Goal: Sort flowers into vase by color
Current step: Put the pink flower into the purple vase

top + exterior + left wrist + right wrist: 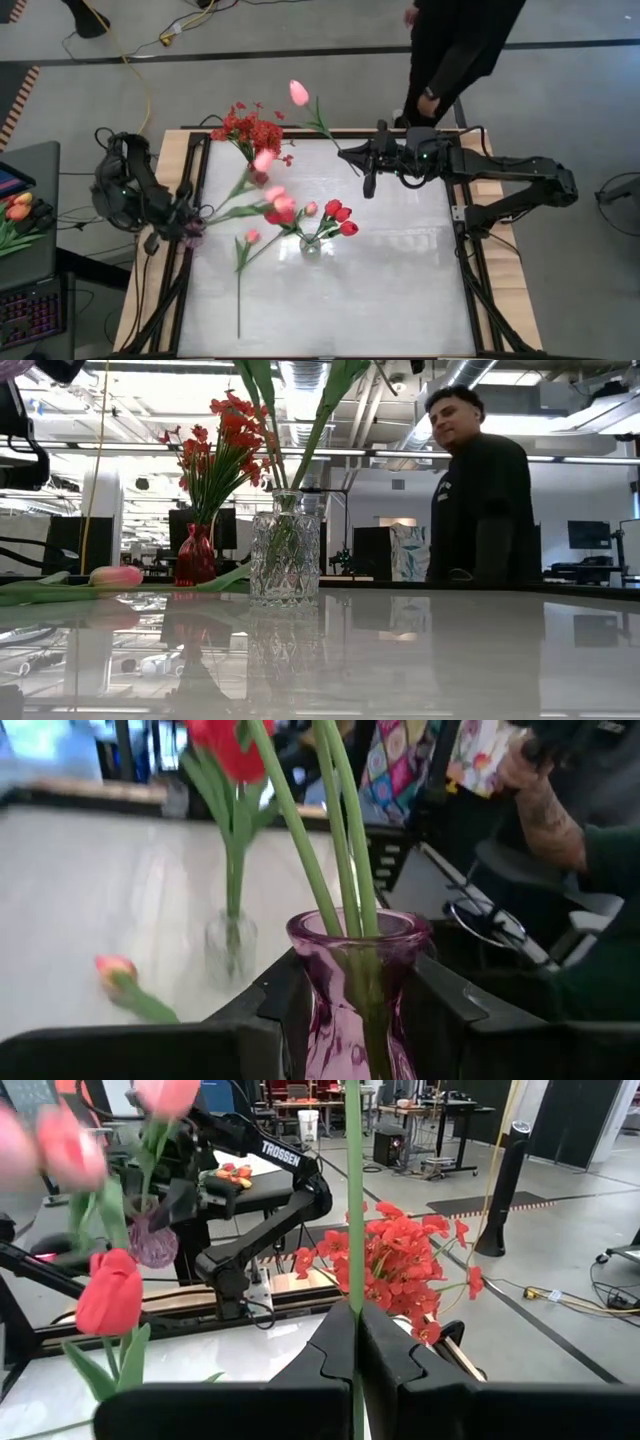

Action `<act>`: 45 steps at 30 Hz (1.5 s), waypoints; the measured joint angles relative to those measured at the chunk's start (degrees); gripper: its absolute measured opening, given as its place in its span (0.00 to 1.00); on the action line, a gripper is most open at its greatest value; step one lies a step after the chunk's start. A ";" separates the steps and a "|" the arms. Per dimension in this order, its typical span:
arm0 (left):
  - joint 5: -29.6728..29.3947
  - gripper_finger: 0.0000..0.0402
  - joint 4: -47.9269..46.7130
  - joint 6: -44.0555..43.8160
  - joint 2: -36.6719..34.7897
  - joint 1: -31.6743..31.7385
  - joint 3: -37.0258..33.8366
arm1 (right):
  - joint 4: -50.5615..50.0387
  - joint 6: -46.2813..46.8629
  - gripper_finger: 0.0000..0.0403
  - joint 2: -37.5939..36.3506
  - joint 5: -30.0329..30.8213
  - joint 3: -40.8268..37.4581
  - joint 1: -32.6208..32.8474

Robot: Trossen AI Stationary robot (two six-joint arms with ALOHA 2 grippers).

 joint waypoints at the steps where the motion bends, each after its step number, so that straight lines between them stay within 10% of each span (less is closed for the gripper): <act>1: -0.46 0.26 1.00 2.02 0.00 -0.02 0.17 | 0.11 -0.01 0.07 0.00 0.00 0.00 0.00; 26: -30.67 0.26 50.36 48.39 0.13 1.84 -5.59 | 27.81 -6.42 0.07 4.59 -0.18 0.02 3.78; 34: -27.70 0.26 59.34 51.12 1.44 13.72 -11.14 | 49.68 -8.55 0.07 13.05 -6.70 0.86 5.72; 45: -12.86 0.26 68.06 46.71 17.68 33.75 -11.44 | 48.81 -8.94 0.07 28.33 -11.37 18.55 7.24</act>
